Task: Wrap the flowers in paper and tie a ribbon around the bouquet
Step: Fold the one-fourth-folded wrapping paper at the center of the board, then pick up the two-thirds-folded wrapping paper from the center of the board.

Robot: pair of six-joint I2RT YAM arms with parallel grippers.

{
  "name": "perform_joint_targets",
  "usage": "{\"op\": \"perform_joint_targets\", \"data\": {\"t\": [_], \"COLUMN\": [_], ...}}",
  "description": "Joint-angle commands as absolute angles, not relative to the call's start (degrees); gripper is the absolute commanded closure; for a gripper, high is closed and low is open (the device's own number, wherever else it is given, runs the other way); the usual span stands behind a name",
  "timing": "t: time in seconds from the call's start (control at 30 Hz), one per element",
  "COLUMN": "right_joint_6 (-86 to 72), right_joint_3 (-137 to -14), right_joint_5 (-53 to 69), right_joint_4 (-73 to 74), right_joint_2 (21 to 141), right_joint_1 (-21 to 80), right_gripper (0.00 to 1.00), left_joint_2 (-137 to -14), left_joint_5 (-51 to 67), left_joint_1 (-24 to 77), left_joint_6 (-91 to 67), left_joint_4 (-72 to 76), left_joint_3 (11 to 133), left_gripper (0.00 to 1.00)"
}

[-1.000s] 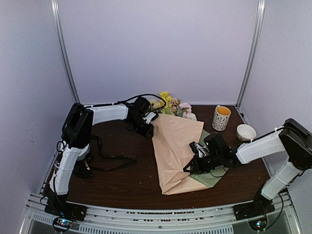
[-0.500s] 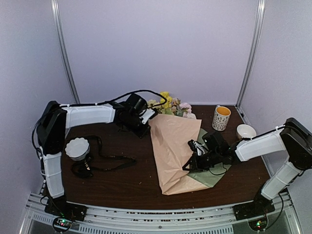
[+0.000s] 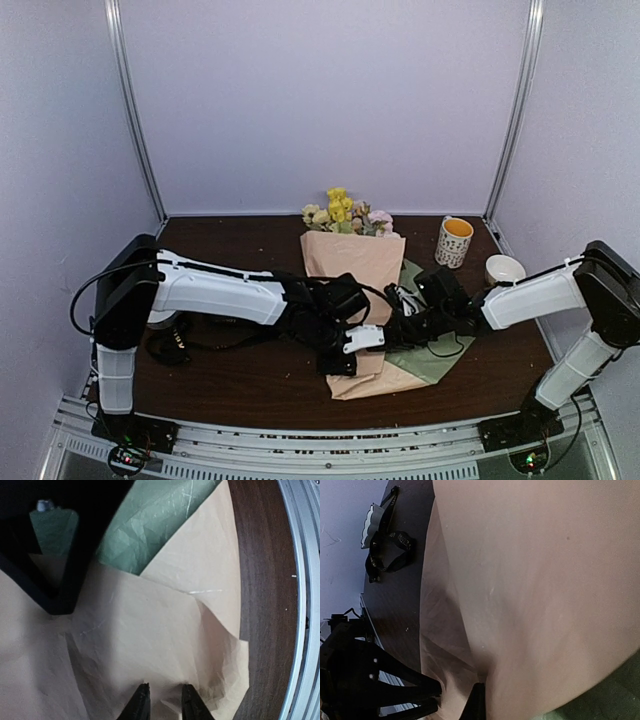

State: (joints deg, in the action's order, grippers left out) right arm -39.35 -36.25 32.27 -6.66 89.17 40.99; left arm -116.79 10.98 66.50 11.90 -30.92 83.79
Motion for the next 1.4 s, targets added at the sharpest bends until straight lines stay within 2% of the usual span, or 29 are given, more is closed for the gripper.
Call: {"op": "perform_joint_targets", "data": {"t": [0.0, 0.13, 0.27, 0.57, 0.73, 0.83, 0.97, 1.07, 1.27, 1.37], "right_joint_6": [-40.46, -41.09, -41.22, -38.63, -38.26, -36.61, -36.64, -38.26, -42.2, -42.11], "right_joint_3": [-36.77, -36.79, -37.16, -40.07, -39.91, -39.9, -38.75, -35.43, -29.66, -28.94], "right_joint_5": [32.46, 31.67, 28.74, 10.81, -4.83, -8.9, -6.92, -0.72, 7.38, 8.54], "right_joint_4": [-9.51, -9.51, -6.77, 13.36, 26.7, 32.5, 34.84, 31.58, 27.8, 30.7], "right_joint_2": [89.96, 89.68, 88.42, 79.01, 71.91, 71.04, 72.09, 72.47, 70.65, 66.73], "right_joint_1": [40.75, 40.69, 40.69, 37.68, 31.25, 26.01, 18.11, 14.21, 13.1, 13.27], "right_gripper": [0.97, 0.96, 0.9, 0.61, 0.53, 0.5, 0.48, 0.47, 0.48, 0.48], "left_joint_2": [-120.73, -124.49, -125.71, -128.05, -128.06, -128.06, -128.06, -127.84, -127.23, -127.09], "left_joint_5": [11.25, 11.62, 11.19, 12.4, 12.58, 12.65, 12.67, 12.28, 12.04, 12.06], "left_joint_1": [67.75, 69.52, 69.61, 69.61, 69.61, 69.61, 69.61, 69.61, 69.61, 69.62], "left_joint_6": [15.08, 16.5, 16.6, 18.09, 18.19, 18.22, 18.28, 18.33, 18.28, 18.28], "left_joint_4": [-33.59, -37.1, -37.9, -41.24, -41.23, -41.26, -41.27, -41.34, -40.69, -40.54], "left_joint_3": [89.02, 92.78, 93.81, 97.21, 97.21, 97.21, 97.21, 97.0, 96.11, 95.85], "left_gripper": [0.73, 0.72, 0.72, 0.7, 0.7, 0.7, 0.7, 0.7, 0.69, 0.69]}}
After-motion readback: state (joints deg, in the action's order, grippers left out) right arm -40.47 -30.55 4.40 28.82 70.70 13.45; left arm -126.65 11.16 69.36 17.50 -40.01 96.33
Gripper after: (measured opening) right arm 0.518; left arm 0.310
